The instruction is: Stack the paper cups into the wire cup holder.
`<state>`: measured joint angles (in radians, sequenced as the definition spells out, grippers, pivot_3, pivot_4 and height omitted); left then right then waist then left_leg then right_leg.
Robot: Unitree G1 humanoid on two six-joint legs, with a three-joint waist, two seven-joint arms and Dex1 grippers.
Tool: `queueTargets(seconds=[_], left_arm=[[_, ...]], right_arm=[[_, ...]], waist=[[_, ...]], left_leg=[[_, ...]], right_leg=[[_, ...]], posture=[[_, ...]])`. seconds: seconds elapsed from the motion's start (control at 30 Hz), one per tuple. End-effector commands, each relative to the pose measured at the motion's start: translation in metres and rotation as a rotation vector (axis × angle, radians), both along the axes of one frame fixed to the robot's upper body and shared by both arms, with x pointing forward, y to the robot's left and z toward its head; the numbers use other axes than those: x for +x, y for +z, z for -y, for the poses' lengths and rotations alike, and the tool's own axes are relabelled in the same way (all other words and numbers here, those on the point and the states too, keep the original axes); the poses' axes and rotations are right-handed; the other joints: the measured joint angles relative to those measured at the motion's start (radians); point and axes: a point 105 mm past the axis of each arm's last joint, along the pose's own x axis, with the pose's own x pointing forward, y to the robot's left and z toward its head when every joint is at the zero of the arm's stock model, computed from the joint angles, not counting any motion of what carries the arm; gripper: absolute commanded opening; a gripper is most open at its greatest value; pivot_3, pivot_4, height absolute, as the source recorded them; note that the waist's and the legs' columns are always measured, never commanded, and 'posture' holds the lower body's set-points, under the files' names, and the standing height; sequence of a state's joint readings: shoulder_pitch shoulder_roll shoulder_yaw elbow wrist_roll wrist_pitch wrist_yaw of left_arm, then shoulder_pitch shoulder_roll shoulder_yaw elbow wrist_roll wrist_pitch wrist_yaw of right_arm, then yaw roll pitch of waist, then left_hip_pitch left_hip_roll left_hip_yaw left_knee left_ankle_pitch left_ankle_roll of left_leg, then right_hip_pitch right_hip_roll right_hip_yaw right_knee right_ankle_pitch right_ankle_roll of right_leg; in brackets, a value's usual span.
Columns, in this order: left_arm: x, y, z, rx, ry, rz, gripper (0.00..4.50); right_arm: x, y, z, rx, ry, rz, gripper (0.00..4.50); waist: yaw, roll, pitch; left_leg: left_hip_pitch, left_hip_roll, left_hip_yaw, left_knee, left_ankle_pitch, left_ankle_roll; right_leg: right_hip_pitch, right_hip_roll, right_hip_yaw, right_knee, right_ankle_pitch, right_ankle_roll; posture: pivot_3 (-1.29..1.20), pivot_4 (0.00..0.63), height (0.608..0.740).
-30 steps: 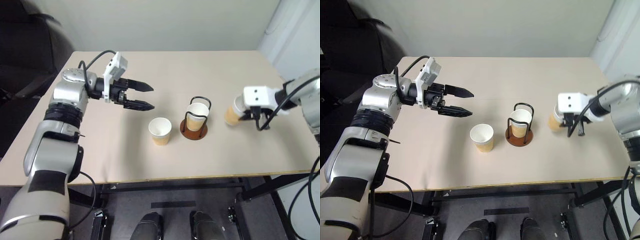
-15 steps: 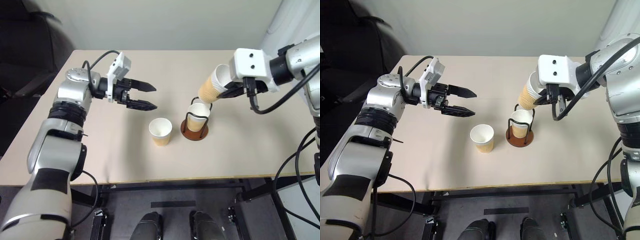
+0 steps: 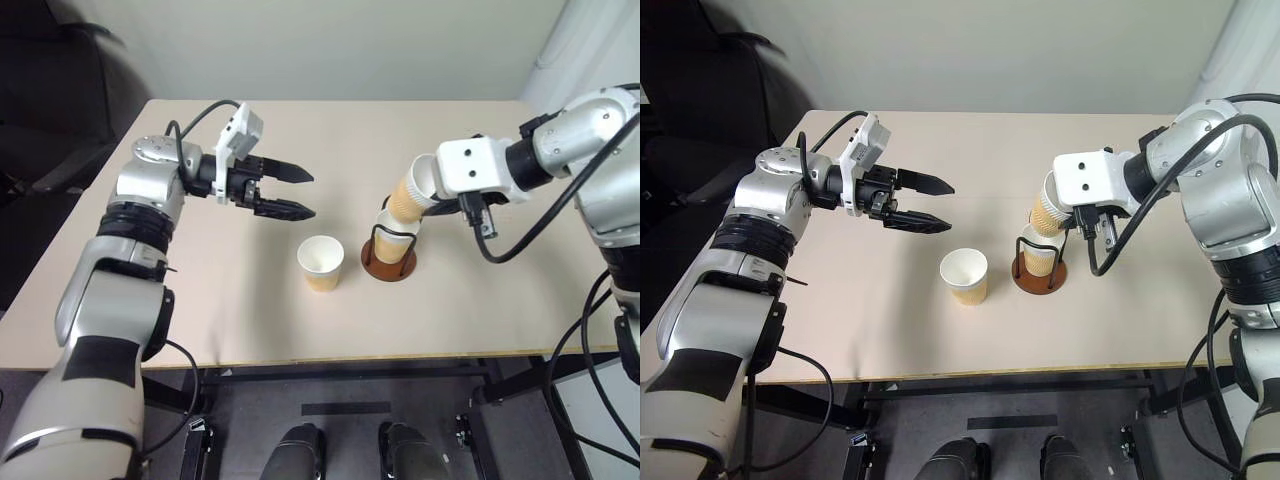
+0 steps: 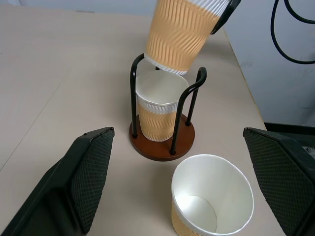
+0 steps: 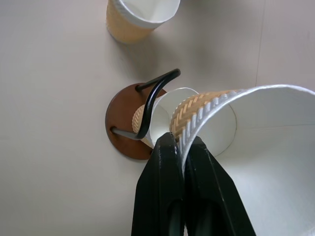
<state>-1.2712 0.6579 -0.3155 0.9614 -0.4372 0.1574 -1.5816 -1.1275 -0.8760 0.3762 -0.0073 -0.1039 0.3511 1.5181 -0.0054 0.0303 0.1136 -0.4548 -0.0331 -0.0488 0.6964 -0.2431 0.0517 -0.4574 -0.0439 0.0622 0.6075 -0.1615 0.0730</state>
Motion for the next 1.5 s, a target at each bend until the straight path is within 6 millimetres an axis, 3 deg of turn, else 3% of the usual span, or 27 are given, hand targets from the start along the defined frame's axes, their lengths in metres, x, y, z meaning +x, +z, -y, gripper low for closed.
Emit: queueTargets(seconds=[0.03,0.47,1.07,1.17,1.43,1.5], left_arm=[[-0.006,0.015,-0.001,-0.018,-0.041,0.044,4.50],[-0.006,0.016,-0.001,-0.017,-0.041,0.045,4.50],[-0.006,0.016,0.000,-0.011,-0.042,0.046,4.50],[-0.006,0.016,0.000,-0.009,-0.042,0.046,4.50],[-0.006,0.015,-0.001,-0.003,-0.038,0.045,4.50],[-0.005,0.015,-0.003,-0.002,-0.028,0.042,4.50]], right_arm=[[0.002,0.002,-0.002,-0.022,0.017,0.041,0.01],[0.007,-0.015,-0.004,-0.112,0.058,0.048,0.01],[0.005,-0.022,-0.008,-0.156,0.099,0.025,0.01],[0.006,-0.021,-0.010,-0.153,0.101,0.025,0.58],[0.003,-0.003,-0.034,0.104,0.075,-0.052,3.39],[0.000,0.009,-0.037,0.212,0.048,-0.093,3.39]], waist=[[0.000,0.000,0.000],[0.000,0.000,0.000],[0.001,0.000,0.000],[0.001,0.000,0.000],[0.001,0.000,0.000],[0.002,0.000,0.001]], left_leg=[[0.000,0.000,0.000,0.000,0.000,0.000],[0.000,0.001,-0.002,0.000,0.001,-0.001],[0.000,0.001,-0.002,0.000,0.001,-0.001],[0.000,0.001,-0.002,0.000,0.001,-0.002],[0.000,0.001,-0.003,0.000,0.001,-0.003],[0.000,0.001,-0.003,0.000,0.001,-0.003]], right_leg=[[0.000,0.000,0.000,0.000,0.000,0.000],[0.001,-0.001,-0.003,0.000,0.000,0.000],[0.001,0.000,-0.003,0.000,0.000,-0.001],[0.001,0.000,-0.003,0.001,0.000,0.000],[0.001,0.000,-0.004,0.002,-0.001,-0.003],[0.001,0.000,-0.003,0.001,-0.003,-0.005]], posture=[[0.00,0.150,0.740],[0.00,0.150,0.740],[0.00,0.150,0.740],[0.00,0.150,0.740],[0.00,0.150,0.740],[0.00,0.150,0.740]])
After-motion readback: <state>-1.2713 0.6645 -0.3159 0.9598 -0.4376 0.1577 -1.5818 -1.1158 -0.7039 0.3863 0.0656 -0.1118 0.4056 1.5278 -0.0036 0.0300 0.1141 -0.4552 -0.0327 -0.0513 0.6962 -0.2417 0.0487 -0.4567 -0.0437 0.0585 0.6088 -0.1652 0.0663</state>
